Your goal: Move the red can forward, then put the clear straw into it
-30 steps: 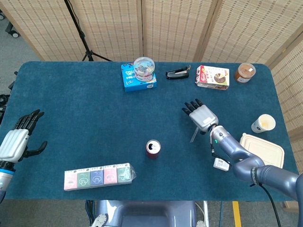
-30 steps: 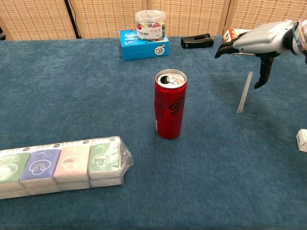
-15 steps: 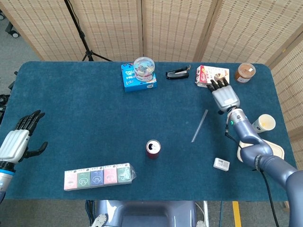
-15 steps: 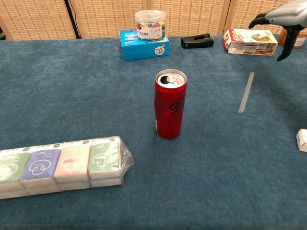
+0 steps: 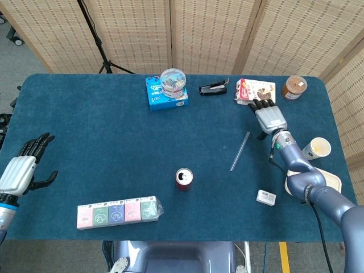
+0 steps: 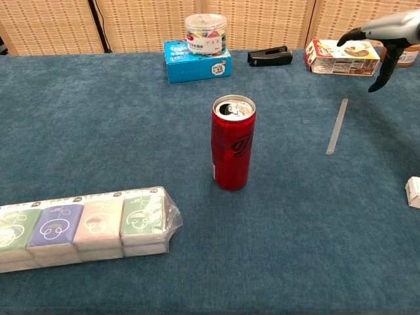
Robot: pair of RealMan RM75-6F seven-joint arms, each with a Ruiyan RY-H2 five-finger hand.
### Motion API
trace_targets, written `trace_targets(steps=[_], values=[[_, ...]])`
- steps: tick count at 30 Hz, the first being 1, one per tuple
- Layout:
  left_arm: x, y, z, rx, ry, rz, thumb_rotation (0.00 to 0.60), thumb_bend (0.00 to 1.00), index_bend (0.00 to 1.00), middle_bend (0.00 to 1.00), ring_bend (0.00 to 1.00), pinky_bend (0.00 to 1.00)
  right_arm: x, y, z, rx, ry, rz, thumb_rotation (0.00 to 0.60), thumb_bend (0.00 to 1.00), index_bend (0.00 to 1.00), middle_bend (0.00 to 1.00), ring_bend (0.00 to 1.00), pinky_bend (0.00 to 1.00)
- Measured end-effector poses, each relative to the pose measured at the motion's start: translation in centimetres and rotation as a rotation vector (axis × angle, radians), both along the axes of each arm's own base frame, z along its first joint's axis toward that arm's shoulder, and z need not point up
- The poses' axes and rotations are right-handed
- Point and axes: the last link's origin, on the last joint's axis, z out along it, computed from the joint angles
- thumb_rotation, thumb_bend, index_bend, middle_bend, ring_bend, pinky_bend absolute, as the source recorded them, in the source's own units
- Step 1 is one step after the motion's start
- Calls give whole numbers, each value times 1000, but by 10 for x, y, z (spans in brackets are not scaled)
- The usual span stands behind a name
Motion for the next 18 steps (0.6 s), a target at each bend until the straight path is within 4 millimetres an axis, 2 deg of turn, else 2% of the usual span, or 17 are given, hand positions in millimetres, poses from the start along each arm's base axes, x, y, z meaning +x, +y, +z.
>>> trace_targets(steps=[18], values=[[-1, 0, 1, -4, 0, -2, 600, 358, 0, 0, 0, 0, -19, -5, -20, -27, 34, -43, 600, 0, 0, 0, 0, 0]])
